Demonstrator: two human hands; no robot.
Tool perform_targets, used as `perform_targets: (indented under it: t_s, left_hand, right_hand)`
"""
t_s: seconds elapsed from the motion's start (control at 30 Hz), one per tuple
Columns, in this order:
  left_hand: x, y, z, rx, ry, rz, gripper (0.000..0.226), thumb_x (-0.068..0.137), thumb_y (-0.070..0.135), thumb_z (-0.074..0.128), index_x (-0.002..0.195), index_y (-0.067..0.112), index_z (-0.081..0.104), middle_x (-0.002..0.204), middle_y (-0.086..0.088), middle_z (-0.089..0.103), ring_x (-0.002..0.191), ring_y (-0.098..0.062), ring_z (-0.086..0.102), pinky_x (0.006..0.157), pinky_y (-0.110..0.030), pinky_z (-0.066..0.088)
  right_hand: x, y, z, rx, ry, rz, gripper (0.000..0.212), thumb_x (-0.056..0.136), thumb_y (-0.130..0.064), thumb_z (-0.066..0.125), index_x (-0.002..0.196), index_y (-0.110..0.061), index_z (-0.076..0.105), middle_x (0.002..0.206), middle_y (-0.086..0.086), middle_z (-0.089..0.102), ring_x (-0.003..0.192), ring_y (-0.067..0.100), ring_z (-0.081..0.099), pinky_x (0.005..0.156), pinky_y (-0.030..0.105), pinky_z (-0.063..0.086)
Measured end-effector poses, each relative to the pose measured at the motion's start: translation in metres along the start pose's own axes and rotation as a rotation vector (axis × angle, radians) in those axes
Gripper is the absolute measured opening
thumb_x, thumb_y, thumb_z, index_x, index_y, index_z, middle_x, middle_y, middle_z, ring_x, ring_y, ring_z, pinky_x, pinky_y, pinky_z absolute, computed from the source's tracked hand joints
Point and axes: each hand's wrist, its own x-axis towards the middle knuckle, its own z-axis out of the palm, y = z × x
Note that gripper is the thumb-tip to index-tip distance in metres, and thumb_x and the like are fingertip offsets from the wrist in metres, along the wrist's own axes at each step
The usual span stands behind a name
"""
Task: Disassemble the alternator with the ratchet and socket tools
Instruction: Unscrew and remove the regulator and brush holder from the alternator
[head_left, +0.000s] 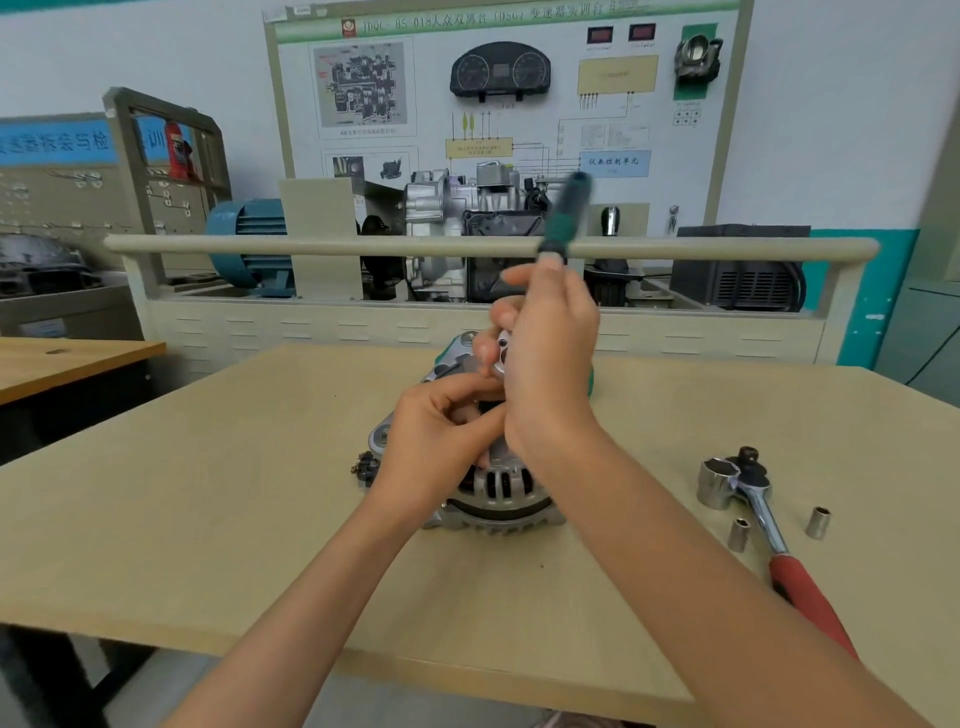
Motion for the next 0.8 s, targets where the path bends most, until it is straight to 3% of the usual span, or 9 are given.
perform_targets:
  t_s: [0.13,0.2,0.23,0.3,0.4,0.53,0.7,0.8]
  left_hand:
    - [-0.001,0.001,0.001,-0.023,-0.033,-0.056,0.032,0.079,0.005,0.069,0.058,0.029,0.069,0.041,0.006,0.056,0.038,-0.002,0.05,0.047,-0.011,0.041]
    - [-0.001,0.002,-0.002,-0.045,-0.024,-0.067,0.031,0.075,-0.006,0.068,0.06,0.021,0.063,0.046,0.007,0.059,0.041,-0.005,0.055,0.047,-0.013,0.044]
    - [0.0,0.002,-0.003,-0.039,-0.017,-0.07,0.033,0.072,-0.012,0.065,0.062,0.019,0.06,0.048,0.008,0.061,0.042,-0.006,0.056,0.046,-0.014,0.045]
    - [-0.001,0.001,-0.005,-0.018,-0.003,-0.082,0.041,0.069,-0.016,0.058,0.053,0.022,0.056,0.043,0.007,0.058,0.037,-0.006,0.052,0.041,-0.014,0.041]
    - [-0.002,0.001,-0.003,-0.008,-0.008,-0.096,0.051,0.07,-0.015,0.054,0.037,0.023,0.055,0.033,0.005,0.049,0.031,-0.003,0.043,0.038,-0.01,0.033]
    - [-0.001,0.003,0.001,-0.019,-0.044,-0.022,0.06,0.078,-0.016,0.054,0.054,0.037,0.069,0.038,0.01,0.052,0.032,-0.001,0.04,0.039,-0.009,0.032]
    - [-0.001,0.007,0.006,-0.056,-0.014,0.044,0.06,0.073,-0.021,0.056,0.056,0.035,0.066,0.05,0.02,0.061,0.045,0.01,0.051,0.047,-0.003,0.036]
    - [-0.001,0.005,0.006,-0.024,0.01,0.038,0.063,0.072,-0.021,0.057,0.05,0.037,0.063,0.048,0.02,0.059,0.044,0.008,0.05,0.047,-0.003,0.036]
  right_hand:
    - [0.014,-0.017,0.001,-0.417,-0.525,0.421,0.031,0.1,-0.027,0.038,0.087,-0.008,0.058,0.041,-0.008,0.034,0.029,0.006,0.029,0.033,0.014,0.023]
    - [0.01,-0.014,0.003,-0.625,-0.693,0.463,0.032,0.098,-0.029,0.041,0.087,-0.008,0.063,0.041,-0.008,0.034,0.03,0.007,0.03,0.033,0.014,0.023]
    - [0.007,-0.01,0.004,-0.686,-0.695,0.427,0.031,0.098,-0.029,0.044,0.087,-0.009,0.065,0.042,-0.007,0.035,0.03,0.008,0.03,0.034,0.014,0.024]
    - [-0.001,-0.001,0.005,-0.652,-0.605,0.287,0.031,0.098,-0.029,0.045,0.086,-0.009,0.066,0.044,-0.005,0.036,0.031,0.009,0.031,0.036,0.016,0.025]
    - [-0.006,0.004,0.004,-0.285,-0.362,0.083,0.03,0.1,-0.024,0.041,0.088,-0.005,0.06,0.044,-0.007,0.035,0.031,0.008,0.03,0.033,0.017,0.026]
    - [-0.004,0.001,0.004,0.014,-0.014,-0.08,0.032,0.103,-0.024,0.033,0.082,-0.009,0.052,0.047,-0.006,0.036,0.032,0.011,0.033,0.036,0.014,0.03]
    - [-0.007,0.001,0.005,0.1,0.168,-0.132,0.031,0.104,-0.026,0.026,0.085,-0.016,0.048,0.062,0.001,0.039,0.031,0.008,0.038,0.037,0.014,0.034]
    - [-0.012,0.002,0.005,0.213,0.209,-0.131,0.03,0.104,-0.028,0.023,0.086,-0.019,0.045,0.064,-0.001,0.039,0.033,0.005,0.04,0.039,0.014,0.036]
